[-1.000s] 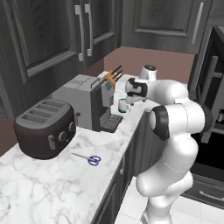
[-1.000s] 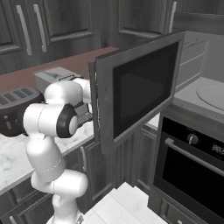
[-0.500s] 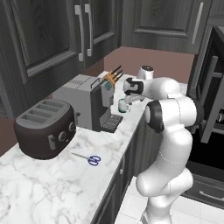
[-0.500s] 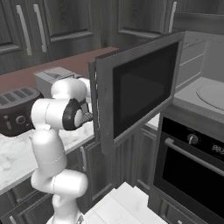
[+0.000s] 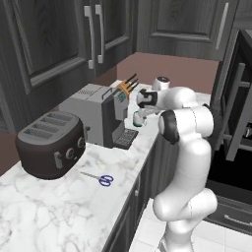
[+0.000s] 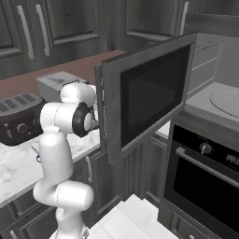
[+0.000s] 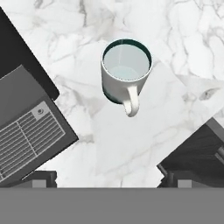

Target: Pick the mug from the counter and place it inside the microwave. Then close the microwave.

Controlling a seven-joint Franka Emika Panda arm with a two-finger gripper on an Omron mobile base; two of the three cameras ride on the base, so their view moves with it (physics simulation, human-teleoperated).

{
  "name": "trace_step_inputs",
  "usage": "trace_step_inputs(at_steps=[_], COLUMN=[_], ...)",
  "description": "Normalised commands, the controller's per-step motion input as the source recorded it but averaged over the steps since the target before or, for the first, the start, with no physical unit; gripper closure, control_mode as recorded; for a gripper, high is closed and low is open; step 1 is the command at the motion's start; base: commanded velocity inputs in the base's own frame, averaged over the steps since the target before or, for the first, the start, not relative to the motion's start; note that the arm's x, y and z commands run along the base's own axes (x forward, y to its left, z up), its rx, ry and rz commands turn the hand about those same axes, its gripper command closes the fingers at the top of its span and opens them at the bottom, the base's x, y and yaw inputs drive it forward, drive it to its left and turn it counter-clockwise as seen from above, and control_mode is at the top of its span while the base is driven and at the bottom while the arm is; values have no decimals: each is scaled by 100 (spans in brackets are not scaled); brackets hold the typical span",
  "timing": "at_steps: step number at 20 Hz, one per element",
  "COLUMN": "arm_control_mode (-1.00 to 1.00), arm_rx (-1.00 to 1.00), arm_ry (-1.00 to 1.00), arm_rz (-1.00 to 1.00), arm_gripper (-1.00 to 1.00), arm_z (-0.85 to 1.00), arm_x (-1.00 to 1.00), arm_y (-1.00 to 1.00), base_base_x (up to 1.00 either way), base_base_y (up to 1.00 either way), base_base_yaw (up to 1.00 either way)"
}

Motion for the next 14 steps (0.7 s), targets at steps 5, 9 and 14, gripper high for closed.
trace_step_inputs(at_steps=[5, 9, 14], arm_control_mode=[-100, -100, -100], arm_rx=[0, 0, 0], arm_ry=[0, 0, 0], arm_rz=[3, 2, 2], arm_gripper=[-100, -100, -100], arm_z=[-9, -11, -7], arm_x=[24, 40, 37], arm_y=[0, 0, 0], base_base_x=[0, 0, 0], base_base_y=[0, 0, 0], base_base_yaw=[0, 0, 0])
